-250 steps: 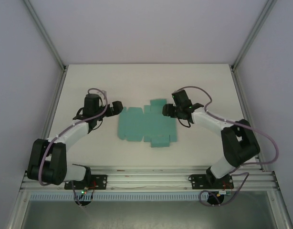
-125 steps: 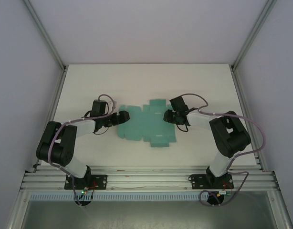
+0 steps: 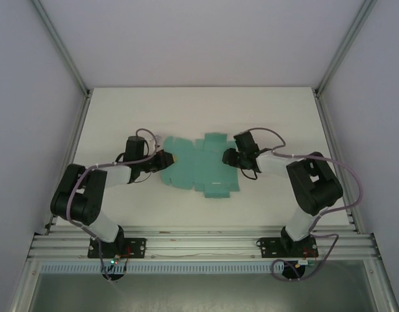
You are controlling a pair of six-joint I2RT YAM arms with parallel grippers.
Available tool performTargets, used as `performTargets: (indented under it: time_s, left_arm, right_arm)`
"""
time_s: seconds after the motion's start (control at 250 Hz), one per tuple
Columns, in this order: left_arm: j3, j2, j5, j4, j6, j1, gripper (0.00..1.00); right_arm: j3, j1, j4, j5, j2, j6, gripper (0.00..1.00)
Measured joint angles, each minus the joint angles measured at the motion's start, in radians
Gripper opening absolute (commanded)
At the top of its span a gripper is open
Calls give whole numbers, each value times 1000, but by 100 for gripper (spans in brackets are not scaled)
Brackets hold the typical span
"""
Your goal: Assemble paper box
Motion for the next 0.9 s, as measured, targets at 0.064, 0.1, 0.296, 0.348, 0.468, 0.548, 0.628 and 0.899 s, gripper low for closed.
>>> performTargets:
  time_s: [0.064,0.1,0.296,0.348,0.468,0.548,0.628,0.899]
  left_arm:
    - [-1,-51,5,3,-12,-2,0]
    - [-1,-85,4,13,-22,-3,0]
    - [-1,-271,5,60,-87,-2,0]
    - [0,-317,7,67,-103,-2,0]
    - [0,-410,14,73,-141,-2,0]
    - [3,-462,15,71,-159,-2,0]
    - [3,-499,14,68,-174,-2,0]
    - [3,-546,13,64,-203,-2,0]
  right_arm:
    - [0,-22,-28,-25,-44,-18,58]
    - [0,-40,-45,-44,-78,-28,60]
    - [0,-178,-59,-225,-267,-68,71]
    - [0,-214,-47,-292,-306,-72,75]
    - [0,-272,-22,-452,-363,-85,77]
    - [-2,-284,-10,-539,-383,-87,75]
    - [-9,-285,10,-620,-394,-92,69]
    - [-64,-285,37,-784,-420,-110,34]
